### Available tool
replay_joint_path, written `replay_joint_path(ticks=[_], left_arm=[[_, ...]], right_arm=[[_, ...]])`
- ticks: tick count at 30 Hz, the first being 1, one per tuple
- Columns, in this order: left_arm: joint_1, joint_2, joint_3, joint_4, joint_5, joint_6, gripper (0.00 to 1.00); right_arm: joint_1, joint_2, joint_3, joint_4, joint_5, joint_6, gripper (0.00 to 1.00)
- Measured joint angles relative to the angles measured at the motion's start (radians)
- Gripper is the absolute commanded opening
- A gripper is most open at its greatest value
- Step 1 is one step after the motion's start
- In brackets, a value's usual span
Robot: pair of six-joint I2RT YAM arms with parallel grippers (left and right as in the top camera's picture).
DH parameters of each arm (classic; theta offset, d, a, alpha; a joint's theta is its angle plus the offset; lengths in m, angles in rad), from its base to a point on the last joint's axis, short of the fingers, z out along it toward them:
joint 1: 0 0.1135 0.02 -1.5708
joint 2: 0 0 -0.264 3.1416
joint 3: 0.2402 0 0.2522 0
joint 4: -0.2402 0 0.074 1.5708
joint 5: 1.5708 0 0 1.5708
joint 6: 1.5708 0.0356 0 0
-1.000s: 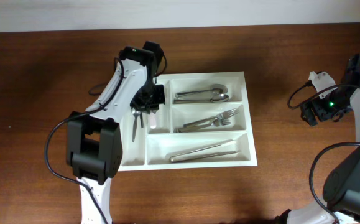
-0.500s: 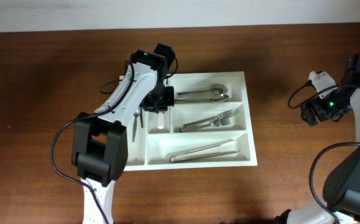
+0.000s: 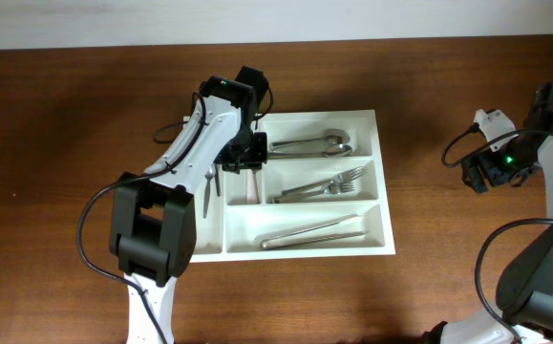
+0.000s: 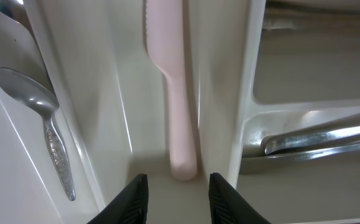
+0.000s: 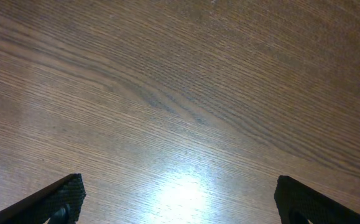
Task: Pack container
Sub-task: 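Carry the knife right and lower it into the narrow second compartment, then open the left gripper and raise it away from the tray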
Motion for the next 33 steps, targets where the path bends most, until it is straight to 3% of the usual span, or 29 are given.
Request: replay_joint_path(ticks=[4, 5, 6, 7, 14, 22, 33], left_arm=[[0.006, 0.008, 0.068, -0.02, 0.0, 0.044, 0.44], [0.008, 0.009, 0.082, -0.019, 0.0, 0.052, 0.56], [0.014, 0.011, 0.123, -0.036, 0.0, 0.076, 0.84], [0.019, 0.012, 0.161, -0.044, 0.0, 0.093, 0.99], [0.105, 0.012, 0.521, -0.151, 0.0, 0.24, 0.99], [0.219, 0.004, 0.832, -0.399, -0.001, 0.337, 0.99], [0.295, -0.25, 0.848, -0.417, -0.004, 0.385, 0.99]], right_arm=[[0.0, 0.0, 0.0, 0.0, 0.0, 0.0, 0.99], [0.0, 0.0, 0.0, 0.0, 0.0, 0.001, 0.99], [0.0, 0.0, 0.0, 0.0, 0.0, 0.0, 0.99], [0.0, 0.0, 0.0, 0.0, 0.0, 0.0, 0.99], [0.0, 0.0, 0.0, 0.0, 0.0, 0.0, 0.99], [0.0, 0.0, 0.0, 0.0, 0.0, 0.0, 0.99], [0.0, 0.0, 0.0, 0.0, 0.0, 0.0, 0.99]])
